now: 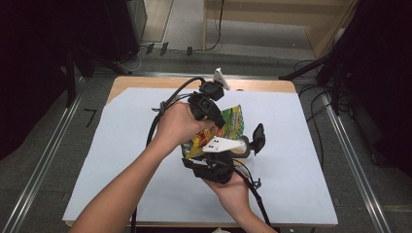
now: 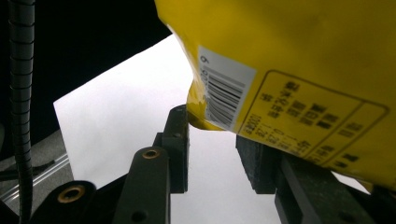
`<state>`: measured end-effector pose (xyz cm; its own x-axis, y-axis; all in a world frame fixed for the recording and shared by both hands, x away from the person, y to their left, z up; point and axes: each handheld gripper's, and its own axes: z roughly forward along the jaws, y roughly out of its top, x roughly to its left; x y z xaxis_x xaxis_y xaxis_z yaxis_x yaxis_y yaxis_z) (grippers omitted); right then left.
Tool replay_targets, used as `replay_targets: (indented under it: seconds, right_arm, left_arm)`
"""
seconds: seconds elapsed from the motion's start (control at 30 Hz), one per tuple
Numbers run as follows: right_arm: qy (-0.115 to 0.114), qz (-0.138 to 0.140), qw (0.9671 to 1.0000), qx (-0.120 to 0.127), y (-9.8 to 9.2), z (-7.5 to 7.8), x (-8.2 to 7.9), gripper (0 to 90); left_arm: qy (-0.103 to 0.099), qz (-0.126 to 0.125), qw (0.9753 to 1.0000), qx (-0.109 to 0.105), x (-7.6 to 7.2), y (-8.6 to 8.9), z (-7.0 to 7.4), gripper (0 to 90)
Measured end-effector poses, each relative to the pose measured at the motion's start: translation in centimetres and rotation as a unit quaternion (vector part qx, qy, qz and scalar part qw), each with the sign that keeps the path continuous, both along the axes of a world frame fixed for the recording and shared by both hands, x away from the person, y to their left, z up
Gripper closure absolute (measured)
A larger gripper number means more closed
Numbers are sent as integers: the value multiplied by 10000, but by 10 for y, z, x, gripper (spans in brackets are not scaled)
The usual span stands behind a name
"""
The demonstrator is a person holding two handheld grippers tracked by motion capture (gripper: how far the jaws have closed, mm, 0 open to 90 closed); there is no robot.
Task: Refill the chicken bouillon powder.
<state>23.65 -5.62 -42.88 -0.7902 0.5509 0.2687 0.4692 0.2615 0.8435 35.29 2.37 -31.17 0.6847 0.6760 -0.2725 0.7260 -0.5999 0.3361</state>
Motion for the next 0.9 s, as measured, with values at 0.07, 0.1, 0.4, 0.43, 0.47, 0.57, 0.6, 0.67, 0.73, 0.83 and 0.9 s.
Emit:
replay_targets:
  seconds: [0.07,0.1,0.4,0.43,0.47,0.57,0.6,0.67,0.73,0.83,0.9]
  right_arm:
    - [8,-3,10000,-8,0,0,0,665]
    - [12,-1,10000,-8,0,0,0,665]
    - [-41,6,10000,-16,0,0,-1,665]
    - [-43,7,10000,-17,0,1,-1,665]
    - [-43,4,10000,-22,0,1,-1,665]
    - [-34,0,10000,-39,-1,1,-1,665]
    - [-31,-6,10000,-40,0,1,-1,665]
    - [-27,-8,10000,-44,0,0,0,665]
    - [-31,-8,10000,-35,0,0,0,665]
    - [-36,-8,10000,-40,0,0,0,665]
    - [-40,-3,10000,-53,1,0,0,666]
  left_arm:
    - [4,5,10000,-7,0,0,0,893]
    - [3,3,10000,-11,0,0,0,893]
    - [-7,-10,10000,-3,-1,0,1,893]
    - [-10,-13,10000,-14,-1,0,1,893]
    - [-15,-11,10000,-16,-1,0,1,893]
    - [-23,-13,10000,-27,-1,0,0,893]
    - [-26,-12,10000,-26,-1,-1,0,893]
    - [-28,-8,10000,-28,0,0,0,893]
    - [-34,-18,10000,-22,0,0,0,893]
    - [-30,-24,10000,-17,0,1,0,893]
    - [-30,-12,10000,-24,-1,1,0,893]
